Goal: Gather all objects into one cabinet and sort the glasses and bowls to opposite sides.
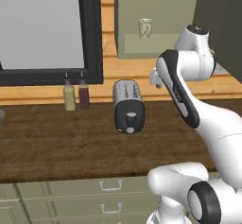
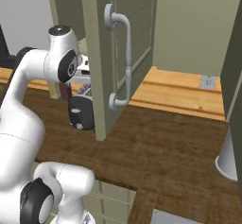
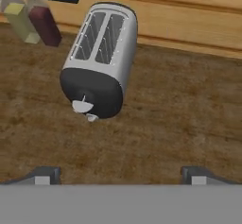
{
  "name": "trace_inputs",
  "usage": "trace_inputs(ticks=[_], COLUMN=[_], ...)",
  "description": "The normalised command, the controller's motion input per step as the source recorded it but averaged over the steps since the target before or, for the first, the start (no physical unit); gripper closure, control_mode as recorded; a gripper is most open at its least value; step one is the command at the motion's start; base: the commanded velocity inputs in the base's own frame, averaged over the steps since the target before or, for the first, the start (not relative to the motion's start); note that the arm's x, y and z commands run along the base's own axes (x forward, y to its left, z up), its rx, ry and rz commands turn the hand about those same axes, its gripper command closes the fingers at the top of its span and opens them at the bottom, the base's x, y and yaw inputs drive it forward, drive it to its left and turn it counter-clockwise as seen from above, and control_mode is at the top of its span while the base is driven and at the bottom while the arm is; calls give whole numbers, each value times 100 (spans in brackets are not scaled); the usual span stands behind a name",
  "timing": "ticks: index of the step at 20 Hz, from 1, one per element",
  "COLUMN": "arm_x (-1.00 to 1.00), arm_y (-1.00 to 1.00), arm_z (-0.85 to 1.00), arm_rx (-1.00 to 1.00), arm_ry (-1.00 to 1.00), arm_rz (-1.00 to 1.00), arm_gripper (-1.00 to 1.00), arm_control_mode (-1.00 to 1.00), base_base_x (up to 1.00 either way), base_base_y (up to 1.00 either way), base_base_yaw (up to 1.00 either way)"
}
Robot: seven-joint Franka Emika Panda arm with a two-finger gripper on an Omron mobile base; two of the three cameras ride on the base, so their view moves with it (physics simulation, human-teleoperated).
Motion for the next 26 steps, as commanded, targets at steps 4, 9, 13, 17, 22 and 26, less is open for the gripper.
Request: trace_inputs(ticks=[4,9,13,17,22,26], arm_x=[32,80,100,58,16,31], arm_y=[0,0,0,2,2,0], arm_z=[68,56,52,40,0,0], arm_rx=[0,4,6,3,0,0], arm_ry=[-84,-64,-52,-29,6,12], arm_rz=[12,14,10,2,-6,-15], arm_gripper=[-100,-100,-100,-100,-100,-100], arm_control_mode=[-100,-100,-100,-100,-100,-100], base_base_x=[0,0,0,0,0,0], base_base_y=[0,0,0,0,0,0], base_base_yaw=[0,0,0,0,0,0])
